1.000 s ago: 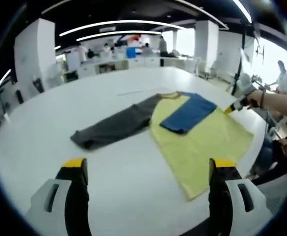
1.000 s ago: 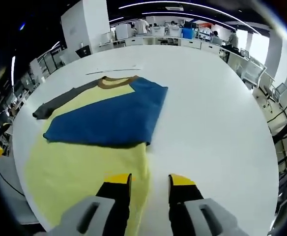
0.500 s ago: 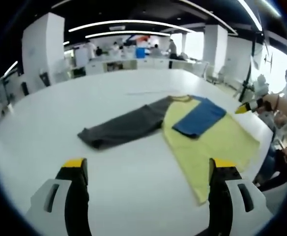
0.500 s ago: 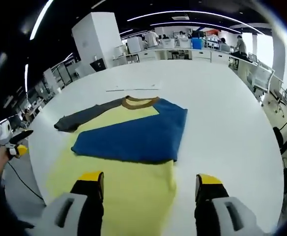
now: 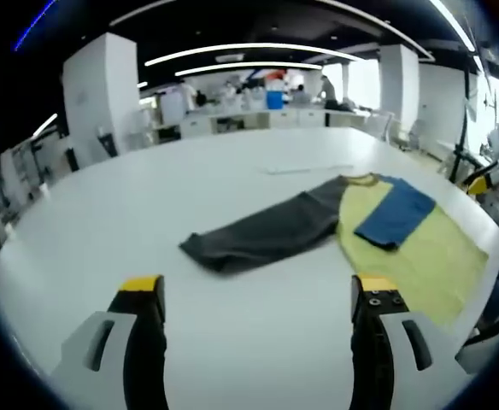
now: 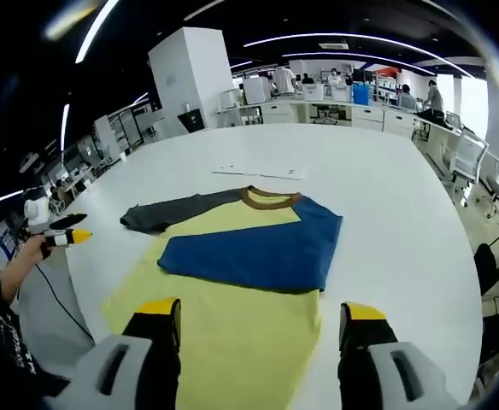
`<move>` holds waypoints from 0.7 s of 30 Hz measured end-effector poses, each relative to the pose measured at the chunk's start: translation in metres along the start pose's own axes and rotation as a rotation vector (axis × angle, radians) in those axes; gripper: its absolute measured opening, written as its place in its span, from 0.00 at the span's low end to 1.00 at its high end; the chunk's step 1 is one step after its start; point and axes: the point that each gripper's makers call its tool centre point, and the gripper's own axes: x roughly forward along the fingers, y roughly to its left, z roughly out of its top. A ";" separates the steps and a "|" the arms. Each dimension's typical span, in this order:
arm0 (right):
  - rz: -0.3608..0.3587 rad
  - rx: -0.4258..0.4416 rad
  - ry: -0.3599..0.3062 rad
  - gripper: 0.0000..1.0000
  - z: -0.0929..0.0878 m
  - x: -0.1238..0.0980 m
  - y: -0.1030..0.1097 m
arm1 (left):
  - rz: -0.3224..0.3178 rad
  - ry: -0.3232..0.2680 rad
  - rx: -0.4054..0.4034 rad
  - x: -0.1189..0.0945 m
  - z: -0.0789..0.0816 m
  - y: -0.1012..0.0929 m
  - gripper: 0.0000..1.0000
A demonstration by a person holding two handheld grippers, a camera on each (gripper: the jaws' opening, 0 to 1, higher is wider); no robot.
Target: Fold the garment on the visible template until the final outline fits inside the template.
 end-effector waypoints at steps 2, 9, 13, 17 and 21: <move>0.002 -0.011 -0.003 0.74 0.001 -0.004 0.004 | 0.019 -0.011 -0.003 0.004 0.001 0.006 0.79; 0.007 -0.032 -0.001 0.74 0.003 -0.008 0.012 | 0.065 -0.004 0.011 0.019 -0.008 0.025 0.66; 0.005 -0.032 -0.009 0.73 0.006 -0.008 0.013 | 0.087 0.006 0.009 0.030 -0.015 0.035 0.58; 0.003 -0.029 -0.012 0.72 0.010 -0.007 0.013 | 0.102 0.005 0.000 0.042 -0.019 0.042 0.50; 0.001 -0.029 -0.006 0.70 0.012 -0.004 0.013 | 0.113 0.012 0.000 0.053 -0.024 0.046 0.44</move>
